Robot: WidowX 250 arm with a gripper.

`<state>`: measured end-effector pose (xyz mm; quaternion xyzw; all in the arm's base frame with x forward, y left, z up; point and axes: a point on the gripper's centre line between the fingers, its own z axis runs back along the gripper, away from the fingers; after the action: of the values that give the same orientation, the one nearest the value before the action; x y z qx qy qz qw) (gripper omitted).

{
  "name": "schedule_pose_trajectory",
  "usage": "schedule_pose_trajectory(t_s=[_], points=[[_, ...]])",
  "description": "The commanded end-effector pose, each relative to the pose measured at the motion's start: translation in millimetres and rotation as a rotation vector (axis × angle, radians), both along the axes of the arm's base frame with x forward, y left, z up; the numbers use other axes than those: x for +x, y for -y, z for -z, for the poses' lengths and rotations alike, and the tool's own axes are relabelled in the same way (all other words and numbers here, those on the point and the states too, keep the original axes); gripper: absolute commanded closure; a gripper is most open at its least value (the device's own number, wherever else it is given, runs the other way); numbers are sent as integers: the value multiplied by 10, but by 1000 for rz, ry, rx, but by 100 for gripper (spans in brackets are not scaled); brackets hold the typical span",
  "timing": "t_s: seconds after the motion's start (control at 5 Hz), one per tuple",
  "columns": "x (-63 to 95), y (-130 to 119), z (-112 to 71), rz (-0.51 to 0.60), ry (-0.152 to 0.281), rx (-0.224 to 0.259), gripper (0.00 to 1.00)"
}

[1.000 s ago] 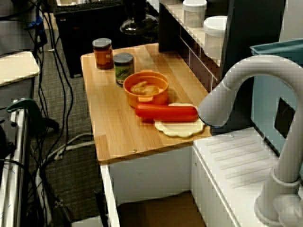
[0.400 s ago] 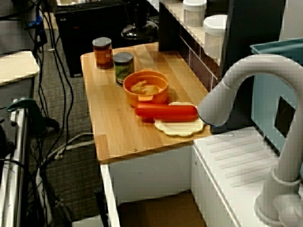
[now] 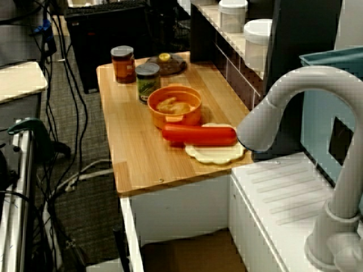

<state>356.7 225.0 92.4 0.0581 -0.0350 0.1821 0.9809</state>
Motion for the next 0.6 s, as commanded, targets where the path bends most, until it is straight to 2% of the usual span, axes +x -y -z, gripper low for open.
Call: schedule_pose_trajectory(t_s=[0.0,0.2,0.4], points=[[-18,-72,-451,2,88,33,0],[-44,-77,-472,6,90,36,0],[-136,-119,-526,57,80,46,0]])
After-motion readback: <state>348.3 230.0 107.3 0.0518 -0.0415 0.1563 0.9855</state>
